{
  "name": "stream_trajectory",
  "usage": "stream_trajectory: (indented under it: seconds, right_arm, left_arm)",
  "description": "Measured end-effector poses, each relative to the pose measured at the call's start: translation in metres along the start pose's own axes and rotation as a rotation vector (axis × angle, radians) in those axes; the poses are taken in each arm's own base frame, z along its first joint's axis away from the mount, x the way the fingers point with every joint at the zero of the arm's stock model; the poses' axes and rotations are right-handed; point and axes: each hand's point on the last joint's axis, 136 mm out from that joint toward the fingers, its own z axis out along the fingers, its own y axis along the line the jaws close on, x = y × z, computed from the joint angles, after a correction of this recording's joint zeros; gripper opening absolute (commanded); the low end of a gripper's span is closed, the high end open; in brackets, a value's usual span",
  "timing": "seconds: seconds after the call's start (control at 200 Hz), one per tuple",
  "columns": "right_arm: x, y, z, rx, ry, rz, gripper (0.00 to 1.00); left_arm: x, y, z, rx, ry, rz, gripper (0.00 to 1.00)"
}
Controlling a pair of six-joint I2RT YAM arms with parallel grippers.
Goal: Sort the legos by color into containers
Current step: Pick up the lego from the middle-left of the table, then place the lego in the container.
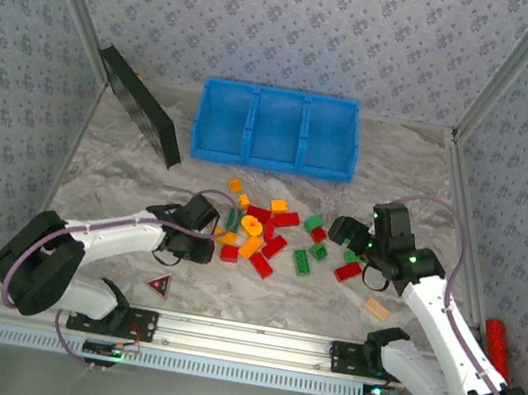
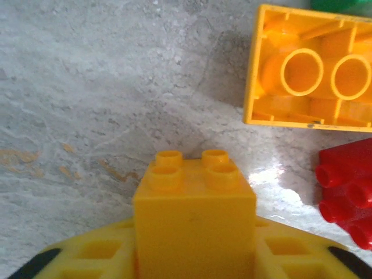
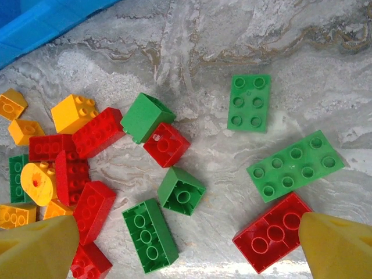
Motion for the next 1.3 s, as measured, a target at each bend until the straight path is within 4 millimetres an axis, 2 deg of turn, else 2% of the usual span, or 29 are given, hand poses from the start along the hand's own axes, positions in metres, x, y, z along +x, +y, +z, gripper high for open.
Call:
stream_trajectory:
  seconds: [0.18,0.26,0.325,0.455,0.565,0.635,0.73,0.835,1.029,1.194,1.299]
  right_arm:
    - [0.009,-0.007,0.001,0.031,0.040,0.012,0.98]
    - [0.013,-0.010,0.003,0.049,0.058,0.029,0.97]
    - [0.015,-0.013,0.005,0.064,0.074,0.040,0.97]
    - [0.018,-0.020,0.012,0.098,0.104,0.055,0.97]
    - [0.014,-0.026,0.015,0.124,0.112,0.070,0.97]
    - [0.007,-0.030,0.017,0.140,0.109,0.086,0.97]
    - [-0.006,-0.036,0.020,0.159,0.098,0.092,0.96]
    - [-0.020,-0.043,0.027,0.179,0.091,0.088,0.96]
    - [-0.033,-0.047,0.051,0.207,0.141,0.029,0.94]
    - [-0.040,-0.048,0.070,0.216,0.177,-0.017,0.93]
    - [-0.044,-0.047,0.080,0.216,0.190,-0.035,0.91]
  left_arm:
    - [-0.003,-0.002,-0.003,-0.002,0.013,0.024,0.31]
    - [-0.014,-0.007,-0.012,0.005,0.002,0.035,0.30]
    - [-0.031,-0.012,-0.025,0.014,-0.024,0.041,0.30]
    - [-0.080,-0.027,-0.062,0.050,-0.122,0.065,0.30]
    - [-0.131,-0.038,-0.098,0.065,-0.221,0.093,0.30]
    - [-0.164,-0.040,-0.112,0.053,-0.269,0.107,0.30]
    - [-0.206,-0.038,-0.119,0.029,-0.318,0.108,0.30]
    - [-0.244,-0.024,-0.108,-0.017,-0.332,0.088,0.30]
    - [-0.303,0.004,-0.057,-0.093,-0.292,0.047,0.30]
    - [-0.331,0.018,-0.014,-0.135,-0.244,0.041,0.29]
    - [-0.339,0.025,0.008,-0.147,-0.214,0.035,0.31]
